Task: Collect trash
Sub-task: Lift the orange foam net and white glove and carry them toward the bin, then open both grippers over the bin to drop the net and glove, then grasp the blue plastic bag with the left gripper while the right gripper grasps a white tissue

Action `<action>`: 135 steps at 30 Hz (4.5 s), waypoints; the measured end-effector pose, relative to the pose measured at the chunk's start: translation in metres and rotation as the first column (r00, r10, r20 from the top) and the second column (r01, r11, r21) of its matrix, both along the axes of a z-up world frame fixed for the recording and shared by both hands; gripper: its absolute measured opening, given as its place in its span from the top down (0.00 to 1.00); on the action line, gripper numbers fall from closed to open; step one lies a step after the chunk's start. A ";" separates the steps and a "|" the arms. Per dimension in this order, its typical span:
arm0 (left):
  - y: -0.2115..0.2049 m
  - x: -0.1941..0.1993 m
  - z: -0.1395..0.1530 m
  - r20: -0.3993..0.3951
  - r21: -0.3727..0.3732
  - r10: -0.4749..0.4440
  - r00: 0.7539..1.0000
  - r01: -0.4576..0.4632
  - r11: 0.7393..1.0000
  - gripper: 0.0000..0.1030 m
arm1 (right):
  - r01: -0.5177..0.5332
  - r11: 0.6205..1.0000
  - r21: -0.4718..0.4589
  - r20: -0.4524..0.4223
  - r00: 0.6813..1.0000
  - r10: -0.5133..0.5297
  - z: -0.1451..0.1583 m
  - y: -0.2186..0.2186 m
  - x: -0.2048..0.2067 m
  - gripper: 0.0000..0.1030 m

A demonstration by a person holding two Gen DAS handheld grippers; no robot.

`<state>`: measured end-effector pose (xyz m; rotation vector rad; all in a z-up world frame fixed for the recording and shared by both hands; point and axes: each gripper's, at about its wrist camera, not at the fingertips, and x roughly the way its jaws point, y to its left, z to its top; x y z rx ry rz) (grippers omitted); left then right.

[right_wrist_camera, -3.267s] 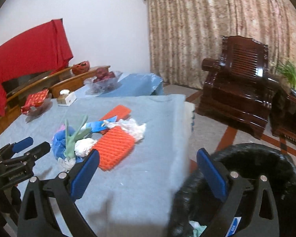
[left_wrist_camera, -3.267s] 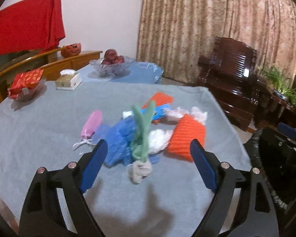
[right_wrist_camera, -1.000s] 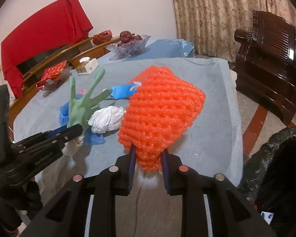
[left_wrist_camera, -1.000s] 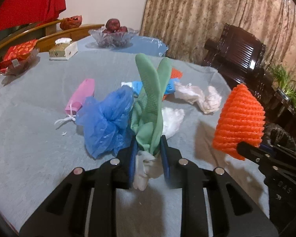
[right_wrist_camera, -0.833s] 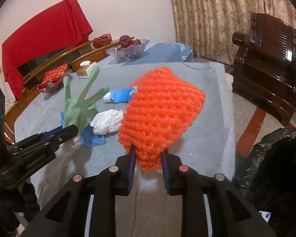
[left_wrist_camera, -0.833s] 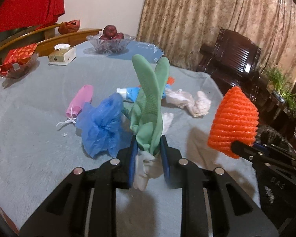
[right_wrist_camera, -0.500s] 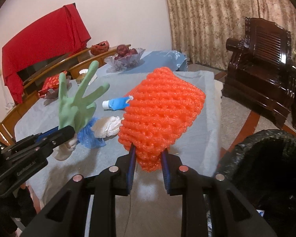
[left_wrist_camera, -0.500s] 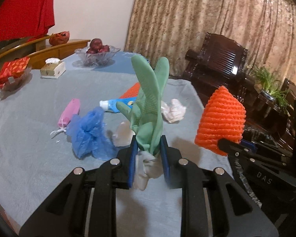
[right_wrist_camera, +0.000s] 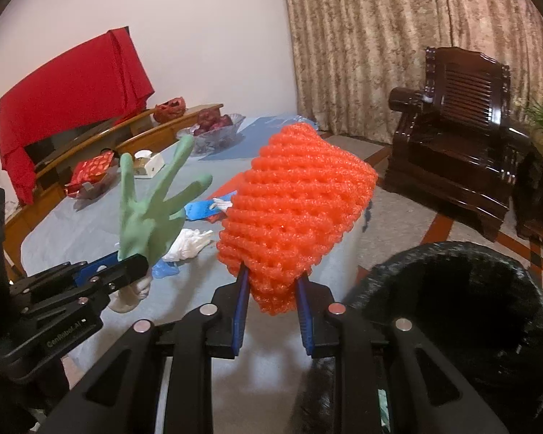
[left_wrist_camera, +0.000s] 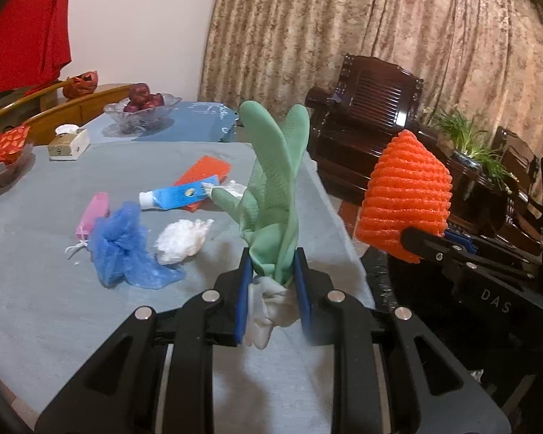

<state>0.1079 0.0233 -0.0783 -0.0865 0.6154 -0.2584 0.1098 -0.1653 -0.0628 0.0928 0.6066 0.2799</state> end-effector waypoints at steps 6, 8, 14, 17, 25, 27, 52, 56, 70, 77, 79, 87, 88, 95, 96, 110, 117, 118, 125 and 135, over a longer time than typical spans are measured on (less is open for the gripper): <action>-0.019 -0.004 0.001 0.001 0.000 -0.057 0.998 0.057 0.998 0.79 | 0.051 0.999 -0.008 -0.003 0.999 -0.051 0.000 -0.021 -0.014 0.77; -0.027 -0.004 0.001 -0.001 -0.001 -0.078 0.997 0.078 0.997 0.79 | 0.071 0.997 -0.010 -0.004 0.997 -0.071 0.001 -0.032 -0.019 0.77; -0.056 -0.002 0.001 0.002 -0.004 -0.148 0.989 0.148 0.989 0.79 | 0.141 0.990 -0.020 -0.010 0.990 -0.141 0.001 -0.059 -0.030 0.77; -0.074 0.000 0.001 0.003 -0.004 -0.191 0.982 0.191 0.982 0.79 | 0.178 0.984 -0.025 -0.012 0.984 -0.178 0.001 -0.073 -0.037 0.77; -0.120 0.008 -0.002 0.009 0.004 -0.284 0.959 0.284 0.959 0.79 | 0.274 0.961 -0.032 -0.023 0.961 -0.274 -0.003 -0.110 -0.052 0.77; -0.131 0.008 -0.003 0.013 0.014 -0.302 0.953 0.301 0.953 0.79 | 0.297 0.954 -0.035 -0.026 0.954 -0.298 -0.005 -0.120 -0.055 0.77; -0.208 0.022 -0.036 -0.038 0.002 -0.453 0.891 0.453 0.891 0.47 | 0.481 0.872 -0.094 -0.128 0.862 -0.490 -0.048 -0.191 -0.075 0.44; -0.198 0.023 -0.033 -0.027 -0.001 -0.427 0.904 0.427 0.904 0.30 | 0.513 0.853 -0.097 -0.121 0.844 -0.522 -0.047 -0.192 -0.078 0.10; -0.081 0.028 -0.007 0.046 0.060 -0.168 0.985 0.165 0.985 0.13 | 0.395 0.918 -0.023 -0.014 0.918 -0.396 -0.019 -0.135 -0.056 0.06; -0.018 0.030 0.004 0.072 0.068 -0.018 0.997 0.013 0.998 0.13 | 0.278 0.960 -0.026 0.022 0.960 -0.277 -0.010 -0.084 -0.029 0.06; -0.003 0.031 0.008 0.077 0.069 0.017 0.997 -0.023 0.997 0.13 | 0.243 0.970 -0.029 0.035 0.970 -0.242 -0.006 -0.068 -0.021 0.06; 0.052 0.032 0.011 0.098 0.091 0.142 0.985 -0.151 0.984 0.13 | 0.144 0.989 -0.038 0.113 0.984 -0.139 0.004 -0.015 0.006 0.06; 0.060 0.034 0.010 0.097 0.097 0.160 0.982 -0.170 0.981 0.13 | 0.128 0.991 -0.040 0.124 0.985 -0.122 0.005 -0.006 0.011 0.06; 0.109 0.048 -0.008 0.061 0.116 0.266 0.962 -0.271 0.956 0.13 | 0.062 0.997 -0.035 0.111 0.992 -0.058 0.002 0.043 0.048 0.06; 0.114 0.051 -0.012 0.051 0.118 0.278 0.959 -0.282 0.952 0.13 | 0.058 0.998 -0.034 0.106 0.993 -0.054 0.001 0.045 0.052 0.06; 0.133 0.098 -0.057 -0.054 0.104 0.299 0.953 -0.292 0.951 0.24 | 0.033 0.999 -0.043 -0.020 0.999 -0.034 -0.042 0.080 0.093 0.28; 0.135 0.113 -0.074 -0.119 0.085 0.271 0.955 -0.262 0.961 0.63 | -0.009 1.000 -0.029 -0.063 0.998 0.007 -0.050 0.092 0.106 0.39; 0.135 0.112 -0.074 -0.117 0.080 0.270 0.956 -0.262 0.962 0.65 | -0.021 0.999 -0.032 -0.066 0.998 0.019 -0.051 0.097 0.107 0.40; 0.143 0.094 -0.059 -0.063 0.068 0.271 0.961 -0.267 0.961 0.72 | -0.082 0.996 -0.035 -0.075 0.994 0.079 -0.057 0.129 0.113 0.40; 0.172 0.078 -0.052 -0.034 0.094 0.315 0.949 -0.310 0.946 0.72 | -0.122 0.992 -0.036 -0.105 0.987 0.118 -0.067 0.168 0.129 0.38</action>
